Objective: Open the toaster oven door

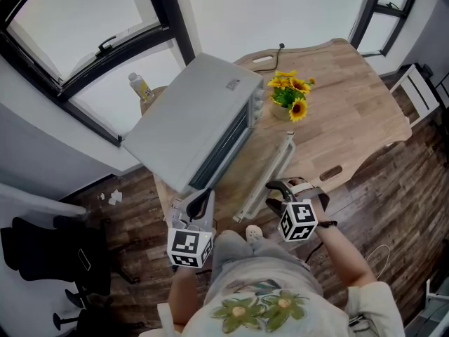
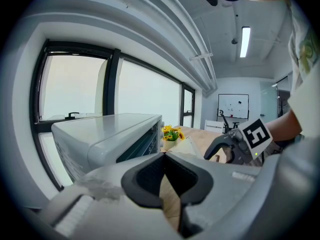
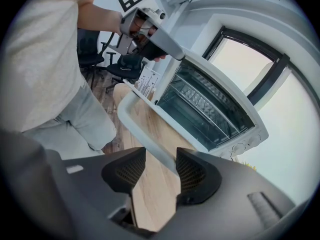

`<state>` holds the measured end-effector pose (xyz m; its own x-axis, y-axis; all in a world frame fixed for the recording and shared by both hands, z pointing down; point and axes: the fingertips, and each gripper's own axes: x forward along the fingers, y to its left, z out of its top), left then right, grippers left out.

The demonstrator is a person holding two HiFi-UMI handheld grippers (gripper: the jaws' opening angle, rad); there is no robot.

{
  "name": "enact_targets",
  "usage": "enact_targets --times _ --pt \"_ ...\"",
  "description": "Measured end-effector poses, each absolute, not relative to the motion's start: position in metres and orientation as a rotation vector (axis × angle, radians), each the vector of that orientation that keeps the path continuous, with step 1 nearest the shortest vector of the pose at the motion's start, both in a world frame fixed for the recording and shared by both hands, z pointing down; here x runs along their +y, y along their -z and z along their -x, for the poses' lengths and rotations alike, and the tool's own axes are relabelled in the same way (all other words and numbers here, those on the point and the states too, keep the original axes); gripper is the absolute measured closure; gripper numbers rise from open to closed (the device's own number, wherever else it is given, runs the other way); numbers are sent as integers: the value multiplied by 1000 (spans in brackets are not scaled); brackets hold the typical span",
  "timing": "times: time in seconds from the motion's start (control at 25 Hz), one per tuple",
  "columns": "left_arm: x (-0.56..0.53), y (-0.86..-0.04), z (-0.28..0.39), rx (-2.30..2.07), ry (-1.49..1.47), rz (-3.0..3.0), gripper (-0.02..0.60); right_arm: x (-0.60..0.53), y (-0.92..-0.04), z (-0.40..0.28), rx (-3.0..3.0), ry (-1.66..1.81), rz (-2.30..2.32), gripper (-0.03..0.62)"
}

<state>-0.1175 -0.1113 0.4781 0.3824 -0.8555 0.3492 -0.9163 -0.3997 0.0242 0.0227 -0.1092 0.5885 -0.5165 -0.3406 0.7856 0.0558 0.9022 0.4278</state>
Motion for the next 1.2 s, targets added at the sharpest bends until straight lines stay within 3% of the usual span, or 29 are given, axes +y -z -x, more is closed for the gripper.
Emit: enact_targets --times 1.2 --pt "-108 -484 111 -1565 -441 -2428 577 -100 -627 -39 -2032 430 -188 396"
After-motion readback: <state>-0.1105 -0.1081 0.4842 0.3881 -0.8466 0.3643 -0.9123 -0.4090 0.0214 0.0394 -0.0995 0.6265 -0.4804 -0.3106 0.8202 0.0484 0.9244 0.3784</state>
